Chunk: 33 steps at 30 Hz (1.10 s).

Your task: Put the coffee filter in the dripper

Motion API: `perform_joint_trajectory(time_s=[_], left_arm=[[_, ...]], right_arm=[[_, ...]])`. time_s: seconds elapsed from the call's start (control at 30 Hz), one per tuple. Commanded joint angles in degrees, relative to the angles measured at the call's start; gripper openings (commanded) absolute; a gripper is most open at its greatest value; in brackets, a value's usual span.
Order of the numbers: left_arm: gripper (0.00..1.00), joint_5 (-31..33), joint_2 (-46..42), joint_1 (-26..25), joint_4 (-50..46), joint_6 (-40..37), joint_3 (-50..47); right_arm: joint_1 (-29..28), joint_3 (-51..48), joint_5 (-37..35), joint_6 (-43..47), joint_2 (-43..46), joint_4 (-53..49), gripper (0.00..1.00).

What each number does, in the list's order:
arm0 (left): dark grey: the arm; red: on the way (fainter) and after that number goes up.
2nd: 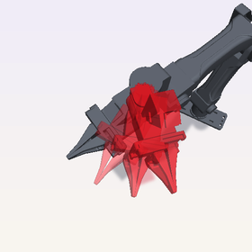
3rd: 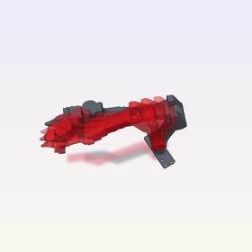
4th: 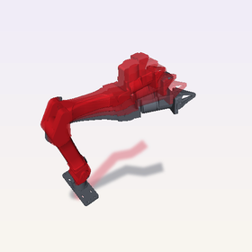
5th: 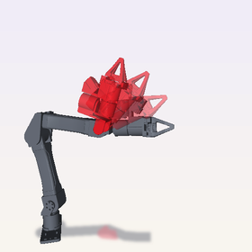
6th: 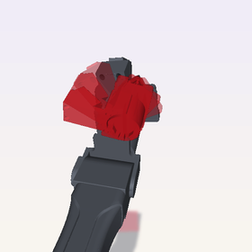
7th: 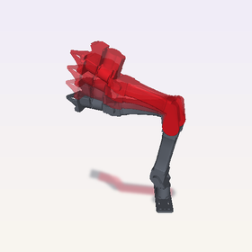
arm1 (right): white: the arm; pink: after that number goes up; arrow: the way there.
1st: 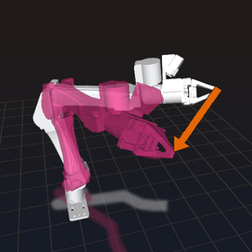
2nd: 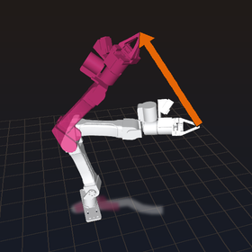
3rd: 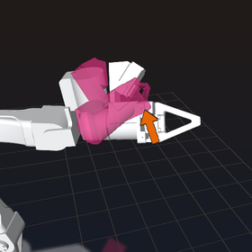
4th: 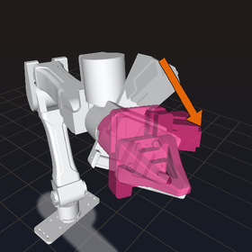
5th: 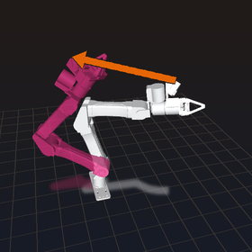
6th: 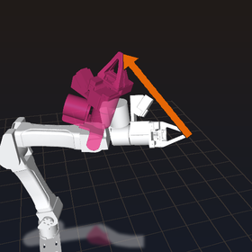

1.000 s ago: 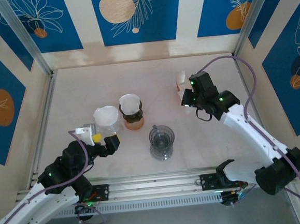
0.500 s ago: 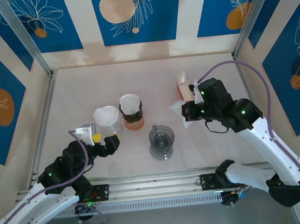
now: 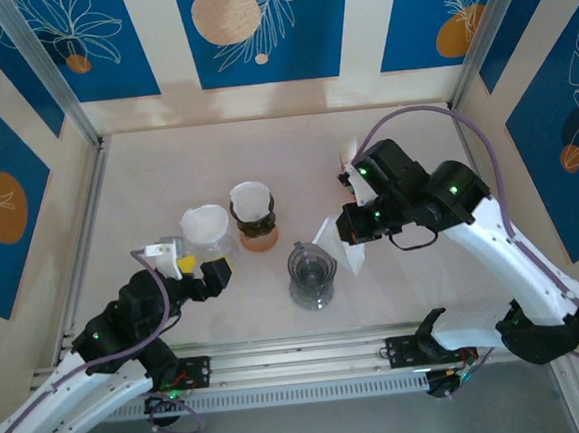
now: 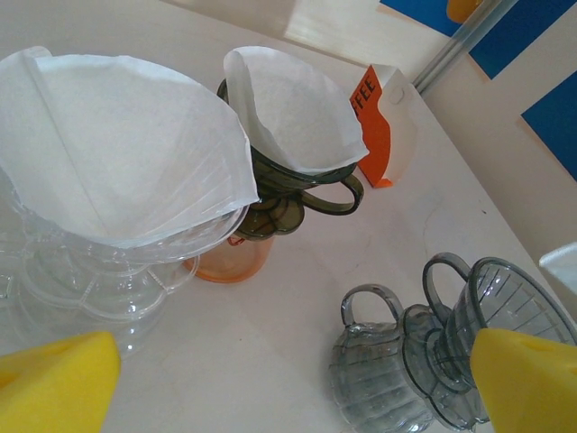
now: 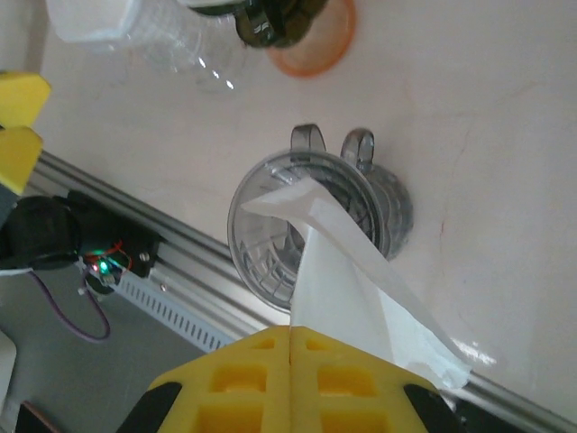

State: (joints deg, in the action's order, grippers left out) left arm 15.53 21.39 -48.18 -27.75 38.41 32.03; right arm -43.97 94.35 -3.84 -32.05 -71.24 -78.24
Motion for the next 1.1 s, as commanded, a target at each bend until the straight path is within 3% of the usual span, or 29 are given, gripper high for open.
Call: perform_joint_trajectory(time_s=[0.0, 0.3, 1.07], left_arm=[[1.0, 0.0, -0.2, -0.2, 1.3, -1.4, 1.7], [1.0, -0.7, -1.0, -0.2, 1.9, -1.3, 1.1], [1.0, -1.5, -0.9, -0.3, 1.7, -1.3, 1.4]], right_arm=[[-1.8, 3.5, 2.6, -0.8, -2.7, -6.4, 0.0], [-4.5, 9.1, 1.8, 0.0, -11.8, -11.5, 0.0], [-7.2, 11.9, 3.8, 4.3, -22.2, -6.7, 0.0]])
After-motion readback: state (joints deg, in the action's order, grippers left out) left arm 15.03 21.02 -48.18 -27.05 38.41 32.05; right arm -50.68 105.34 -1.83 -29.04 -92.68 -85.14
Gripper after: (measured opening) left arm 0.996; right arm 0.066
